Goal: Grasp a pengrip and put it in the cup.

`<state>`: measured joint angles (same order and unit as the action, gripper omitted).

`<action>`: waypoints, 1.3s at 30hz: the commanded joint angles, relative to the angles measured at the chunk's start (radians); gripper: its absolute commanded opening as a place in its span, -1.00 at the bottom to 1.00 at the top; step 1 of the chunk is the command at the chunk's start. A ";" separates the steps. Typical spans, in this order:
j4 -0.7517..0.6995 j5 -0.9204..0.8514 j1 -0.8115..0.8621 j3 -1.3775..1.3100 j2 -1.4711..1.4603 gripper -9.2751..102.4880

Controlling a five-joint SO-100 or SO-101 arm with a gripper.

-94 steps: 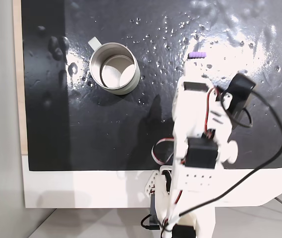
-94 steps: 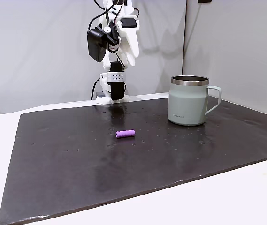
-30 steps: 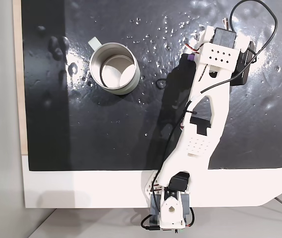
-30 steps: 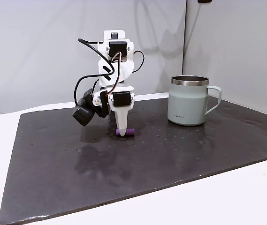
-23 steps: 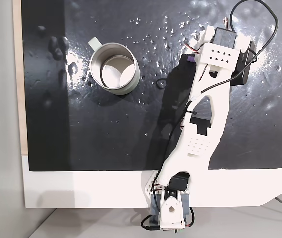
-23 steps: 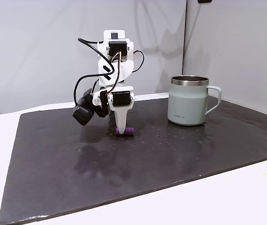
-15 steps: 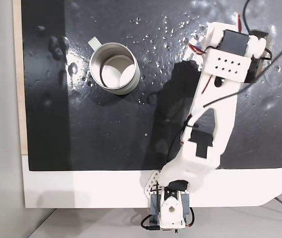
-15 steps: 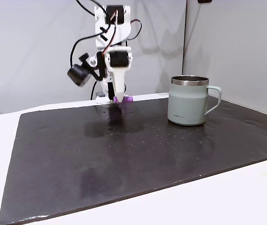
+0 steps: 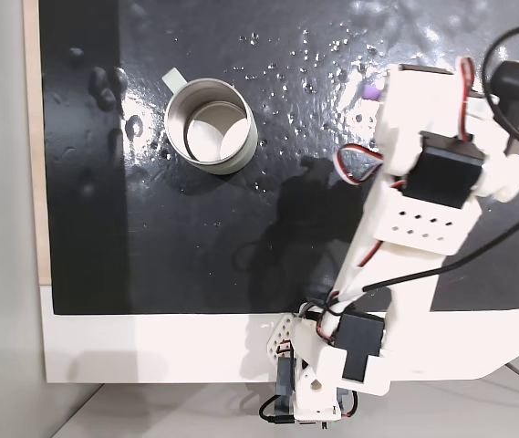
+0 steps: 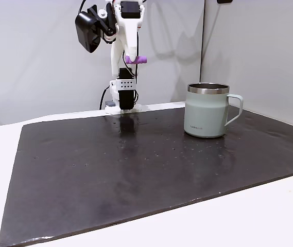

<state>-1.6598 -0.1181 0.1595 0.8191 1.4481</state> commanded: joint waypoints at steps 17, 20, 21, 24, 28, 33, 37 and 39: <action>-0.023 0.106 -0.518 -0.015 0.026 -0.83; -0.020 0.098 -0.557 -0.046 -0.009 -0.83; -0.018 0.095 -0.563 -0.058 -0.020 -0.83; -0.018 0.095 -0.574 -0.100 -0.052 -0.83; -0.020 0.094 -0.586 -0.137 -0.072 -0.83; -0.031 0.084 -0.609 -0.114 -0.055 -0.68; -0.031 0.084 -0.607 -0.081 -0.028 -0.36; -0.031 0.084 -0.606 -0.069 -0.015 -0.29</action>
<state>-1.6812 -0.0215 -0.4479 0.7563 1.3698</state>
